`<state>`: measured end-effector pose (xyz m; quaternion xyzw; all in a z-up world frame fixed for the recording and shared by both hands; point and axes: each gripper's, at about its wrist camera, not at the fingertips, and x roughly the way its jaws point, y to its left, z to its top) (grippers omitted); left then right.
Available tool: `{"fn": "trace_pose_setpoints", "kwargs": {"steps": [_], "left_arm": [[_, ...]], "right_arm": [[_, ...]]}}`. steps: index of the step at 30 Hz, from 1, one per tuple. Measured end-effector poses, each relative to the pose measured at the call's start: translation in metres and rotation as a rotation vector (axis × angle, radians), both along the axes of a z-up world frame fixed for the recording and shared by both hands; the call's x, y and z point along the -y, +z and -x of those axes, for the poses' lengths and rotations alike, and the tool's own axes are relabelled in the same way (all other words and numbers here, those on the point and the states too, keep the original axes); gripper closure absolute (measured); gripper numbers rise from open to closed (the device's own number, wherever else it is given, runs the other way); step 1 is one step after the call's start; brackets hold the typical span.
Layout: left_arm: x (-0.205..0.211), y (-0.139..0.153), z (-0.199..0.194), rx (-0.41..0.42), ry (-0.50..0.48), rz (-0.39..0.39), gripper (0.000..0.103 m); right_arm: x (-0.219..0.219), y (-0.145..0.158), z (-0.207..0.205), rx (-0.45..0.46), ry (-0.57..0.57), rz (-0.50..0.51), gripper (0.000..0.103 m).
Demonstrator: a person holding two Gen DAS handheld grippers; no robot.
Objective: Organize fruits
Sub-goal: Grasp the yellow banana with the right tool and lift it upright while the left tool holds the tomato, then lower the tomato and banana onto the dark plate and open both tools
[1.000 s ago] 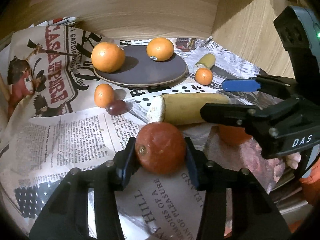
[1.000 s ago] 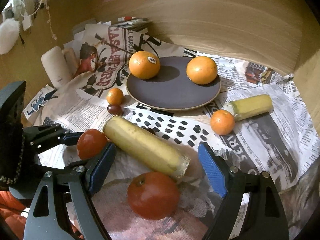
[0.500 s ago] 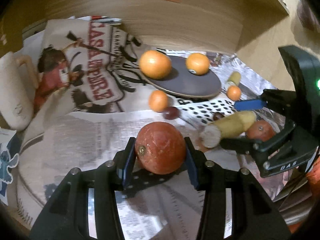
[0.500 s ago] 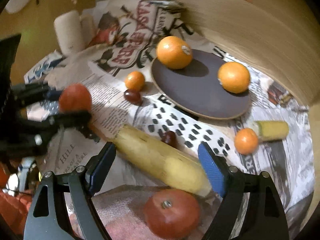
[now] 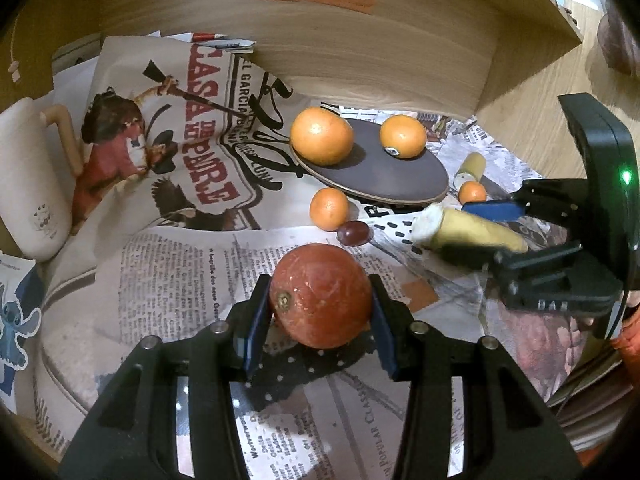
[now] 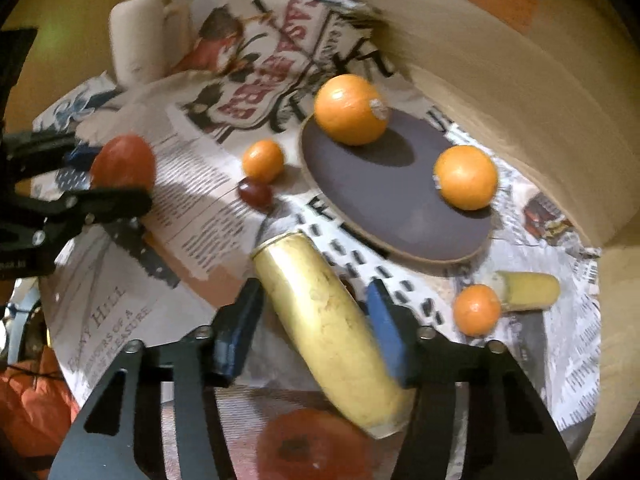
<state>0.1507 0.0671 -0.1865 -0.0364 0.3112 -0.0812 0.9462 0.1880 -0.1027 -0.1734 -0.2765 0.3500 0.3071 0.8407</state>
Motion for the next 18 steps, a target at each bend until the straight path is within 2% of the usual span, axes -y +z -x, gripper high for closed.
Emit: {"fn": "trace_pose_setpoints", "kwargs": {"steps": [6,15,18], "left_arm": [[0.0,0.001,-0.002,0.004,0.0,0.004,0.057],[0.011,0.009,-0.007,0.011,-0.021,-0.022,0.057],[0.017,0.011,-0.009,0.011,-0.031,-0.03,0.057]], "right_arm": [[0.028,0.017,-0.012,0.007,-0.095,-0.099,0.067],[0.082,0.042,-0.006,0.06,-0.228,-0.283,0.07],[0.098,0.039,-0.006,0.058,-0.271,-0.318,0.07]]}}
